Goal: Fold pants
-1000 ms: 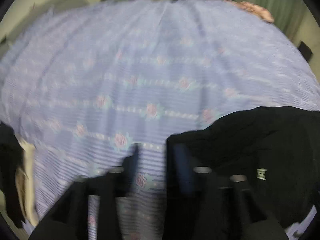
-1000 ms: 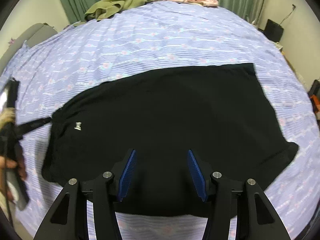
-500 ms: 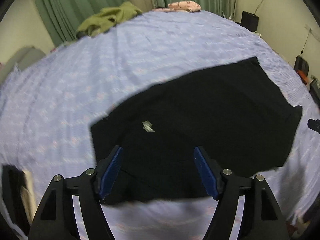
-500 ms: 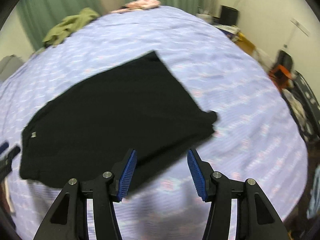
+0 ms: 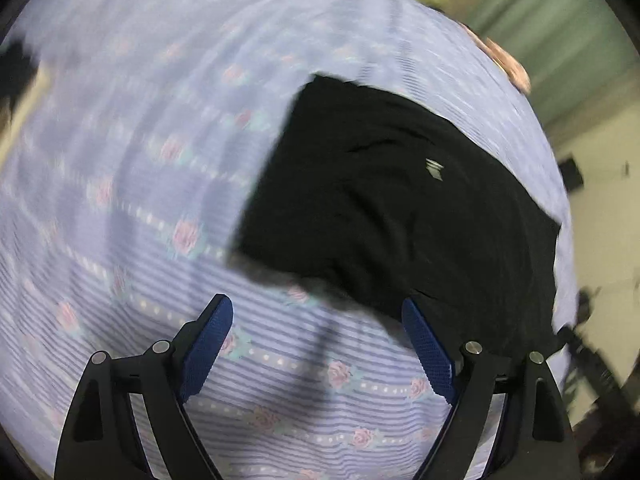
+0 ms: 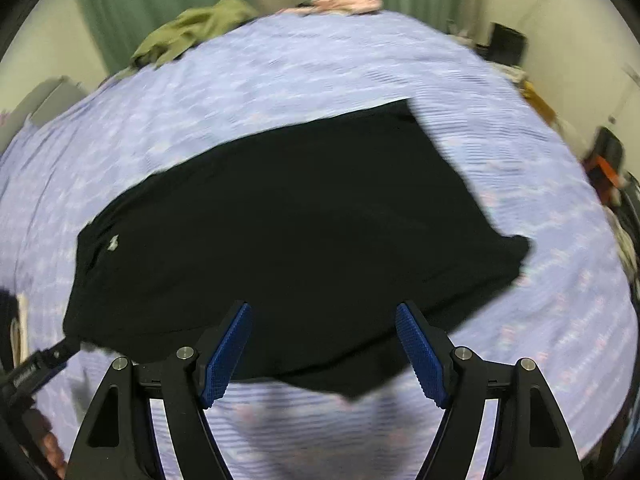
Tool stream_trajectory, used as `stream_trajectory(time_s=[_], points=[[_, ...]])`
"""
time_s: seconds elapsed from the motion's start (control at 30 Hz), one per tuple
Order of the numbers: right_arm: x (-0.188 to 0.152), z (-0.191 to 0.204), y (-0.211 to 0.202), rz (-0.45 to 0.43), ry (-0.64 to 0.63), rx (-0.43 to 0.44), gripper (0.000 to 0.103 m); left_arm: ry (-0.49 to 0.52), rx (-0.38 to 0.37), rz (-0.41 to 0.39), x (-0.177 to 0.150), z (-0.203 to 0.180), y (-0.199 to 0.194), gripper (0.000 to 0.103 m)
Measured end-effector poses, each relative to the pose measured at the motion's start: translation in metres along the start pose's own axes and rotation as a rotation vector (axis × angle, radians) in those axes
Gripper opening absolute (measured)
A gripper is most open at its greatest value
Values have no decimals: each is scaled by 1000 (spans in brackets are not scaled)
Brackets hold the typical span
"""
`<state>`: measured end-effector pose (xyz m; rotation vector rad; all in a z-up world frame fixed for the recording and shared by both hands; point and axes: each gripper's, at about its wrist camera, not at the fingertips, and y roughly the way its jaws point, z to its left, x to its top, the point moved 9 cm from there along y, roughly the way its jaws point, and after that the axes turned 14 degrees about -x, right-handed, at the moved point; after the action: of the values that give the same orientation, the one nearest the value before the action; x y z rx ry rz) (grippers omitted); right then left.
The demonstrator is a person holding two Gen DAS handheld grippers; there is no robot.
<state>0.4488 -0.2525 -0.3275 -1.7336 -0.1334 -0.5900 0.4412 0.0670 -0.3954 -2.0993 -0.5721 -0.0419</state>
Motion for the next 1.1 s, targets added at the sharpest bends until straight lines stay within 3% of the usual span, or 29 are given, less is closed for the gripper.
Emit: stream_trajectory(time_s=[0.13,0.23,0.27,0.4,0.43,0.5,0.57,0.6,0.7,0.8,0.83,0.87,0.97,1.1], points=[[-4,30,8,20,-49,28,75,-178,-125,-20,4,17,20,86],[-8,45,8,28,-91,44,75,-255,-204,-55,10,16,32,86],[-9,48,8,26,-104,46,75,-265,-239,-62,13,11,37,86],[-11,47,7,19,-129,36,75,-253,-252,-76,26,1,49,86],[-11,46,7,19,-133,36,75,-255,-267,-82,27,-3,48,82],[-10,45,7,18,-132,43,75,-259,-404,-108,30,-20,31,72],[-8,43,6,16,-124,54,75,-233,-489,-147,33,-31,16,72],[-7,43,7,16,-118,63,75,-226,-496,-148,34,-33,16,72],[-7,43,12,24,-104,66,75,-284,-395,-95,35,-20,44,71],[-5,44,15,25,-110,39,75,-336,-341,-75,33,-11,63,62],[-4,45,14,19,-117,36,75,-341,-307,-80,35,-11,60,43],[-4,46,12,11,-122,39,75,-327,-300,-81,36,-15,55,31],[1,36,8,-1,-98,43,75,-210,-266,-99,43,-39,30,24],[9,2,5,5,-15,53,75,82,-132,-144,62,-99,-13,23]])
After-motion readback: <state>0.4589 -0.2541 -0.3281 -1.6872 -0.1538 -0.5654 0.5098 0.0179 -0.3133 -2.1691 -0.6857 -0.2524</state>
